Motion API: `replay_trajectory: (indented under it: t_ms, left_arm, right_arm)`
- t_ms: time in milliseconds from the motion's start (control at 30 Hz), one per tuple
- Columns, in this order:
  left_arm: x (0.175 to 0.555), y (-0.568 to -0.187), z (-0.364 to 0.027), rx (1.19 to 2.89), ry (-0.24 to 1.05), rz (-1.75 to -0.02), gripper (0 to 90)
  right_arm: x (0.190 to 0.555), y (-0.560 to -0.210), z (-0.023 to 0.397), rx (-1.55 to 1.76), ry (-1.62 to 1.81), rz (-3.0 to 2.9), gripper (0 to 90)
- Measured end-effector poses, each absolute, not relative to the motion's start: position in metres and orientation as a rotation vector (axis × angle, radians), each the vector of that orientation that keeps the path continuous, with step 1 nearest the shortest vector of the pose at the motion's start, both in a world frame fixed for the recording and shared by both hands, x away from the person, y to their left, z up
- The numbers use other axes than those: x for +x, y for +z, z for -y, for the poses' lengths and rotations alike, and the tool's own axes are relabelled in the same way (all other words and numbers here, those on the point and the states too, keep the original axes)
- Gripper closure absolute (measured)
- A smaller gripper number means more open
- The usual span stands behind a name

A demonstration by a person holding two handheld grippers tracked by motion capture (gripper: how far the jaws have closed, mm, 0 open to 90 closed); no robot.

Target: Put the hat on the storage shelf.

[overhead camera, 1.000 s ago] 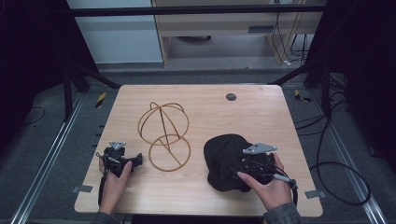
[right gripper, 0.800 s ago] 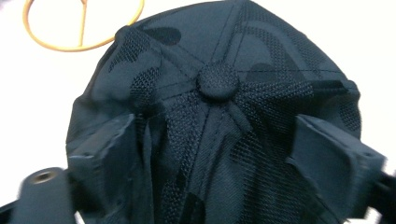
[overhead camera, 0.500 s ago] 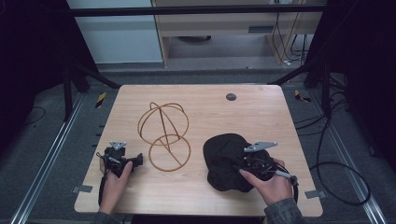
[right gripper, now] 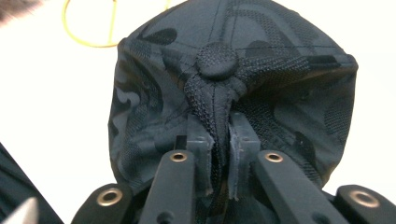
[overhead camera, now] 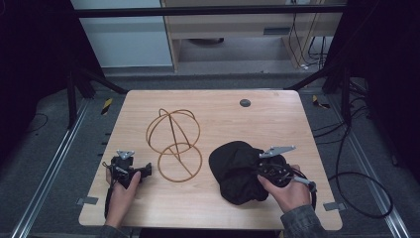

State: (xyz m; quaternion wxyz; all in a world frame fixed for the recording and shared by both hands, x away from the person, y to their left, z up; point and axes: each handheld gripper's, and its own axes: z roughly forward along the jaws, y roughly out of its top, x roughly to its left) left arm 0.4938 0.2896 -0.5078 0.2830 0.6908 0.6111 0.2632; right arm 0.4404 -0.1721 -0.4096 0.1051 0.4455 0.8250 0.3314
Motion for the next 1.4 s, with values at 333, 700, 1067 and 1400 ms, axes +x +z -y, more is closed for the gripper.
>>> replay_trajectory:
  t_ms: [333,700,1067,1400]
  left_arm:
    - [0.494,-0.508,-0.290,1.850,0.704,-1.635,0.0]
    - [0.493,-0.508,-0.289,1.856,0.702,-1.630,0.0]
    - [0.493,-0.508,-0.289,1.856,0.702,-1.629,0.0]
    - [0.493,-0.508,-0.289,1.856,0.702,-1.629,0.0]
  right_arm:
    - [0.459,-0.384,0.181,1.334,1.029,-2.440,85.5]
    - [0.482,-0.345,0.194,1.365,1.090,-2.342,85.6]
    - [0.495,-0.305,0.189,1.314,1.156,-2.274,85.7]
    - [0.504,-0.273,0.181,1.318,1.266,-2.193,85.9]
